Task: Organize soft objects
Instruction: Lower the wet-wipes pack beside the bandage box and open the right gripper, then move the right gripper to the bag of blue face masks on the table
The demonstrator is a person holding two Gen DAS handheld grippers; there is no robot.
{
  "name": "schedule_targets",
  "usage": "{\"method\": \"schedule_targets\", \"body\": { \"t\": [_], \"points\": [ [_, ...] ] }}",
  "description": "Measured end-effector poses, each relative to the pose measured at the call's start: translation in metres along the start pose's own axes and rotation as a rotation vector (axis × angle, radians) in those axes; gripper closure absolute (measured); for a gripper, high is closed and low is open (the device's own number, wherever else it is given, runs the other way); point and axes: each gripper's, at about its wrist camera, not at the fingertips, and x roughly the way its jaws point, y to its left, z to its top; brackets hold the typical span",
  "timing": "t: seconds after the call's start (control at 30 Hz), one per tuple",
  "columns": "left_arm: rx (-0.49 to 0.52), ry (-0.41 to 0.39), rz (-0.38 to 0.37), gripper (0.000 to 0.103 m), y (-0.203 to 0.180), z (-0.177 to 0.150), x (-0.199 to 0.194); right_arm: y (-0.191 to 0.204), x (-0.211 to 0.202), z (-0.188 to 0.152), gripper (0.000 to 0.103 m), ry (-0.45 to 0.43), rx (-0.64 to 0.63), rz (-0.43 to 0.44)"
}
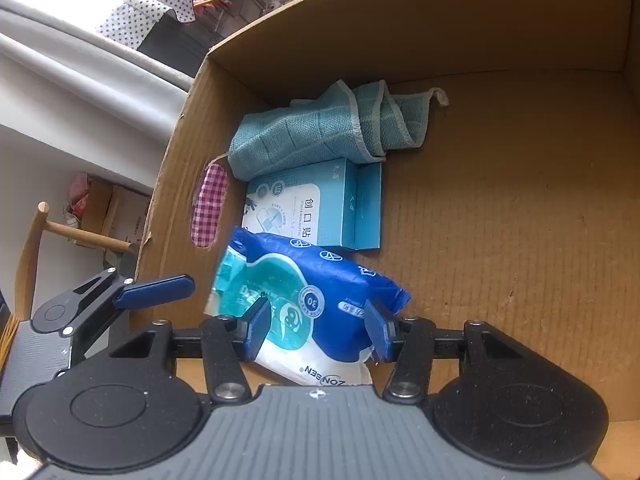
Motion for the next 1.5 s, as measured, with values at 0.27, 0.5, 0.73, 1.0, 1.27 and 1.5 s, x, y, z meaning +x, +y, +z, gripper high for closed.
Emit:
{"method": "schedule_targets", "body": {
  "t": [0.27,0.5,0.73,1.0,1.27,1.5],
  "points": [
    [-0.025,-0.145,-0.027,0.001,0.003,-0.014,-0.053,-0.002,-0.001,0.011,0.035,0.021,0.004,-0.056],
    [-0.1,-0.211,-0.047,0.001,0.024,-0.048,-0.074,0.003,0.035,0.012,0.033,0.164,0.02,-0.1],
    [-0.189,-0.238,-0.065,0.001,0.048,-0.077,-0.076,0.032,0.059,0.013,0.019,0.215,-0.01,-0.116],
    [-0.182,-0.252,-0.026,0.001,0.055,-0.086,-0.078,0.022,0.055,0.015,0.018,0.201,0.075,-0.127],
    [-0.224,-0.307,-0.039,0.001,0.06,-0.098,-0.094,0.026,0.049,0.011,0.014,0.146,0.067,-0.123],
    [-0.225,-0.426,-0.086,0.0,0.051,-0.113,-0.13,0.035,-0.017,-0.013,0.014,-0.059,0.04,-0.124]
  ]
}}
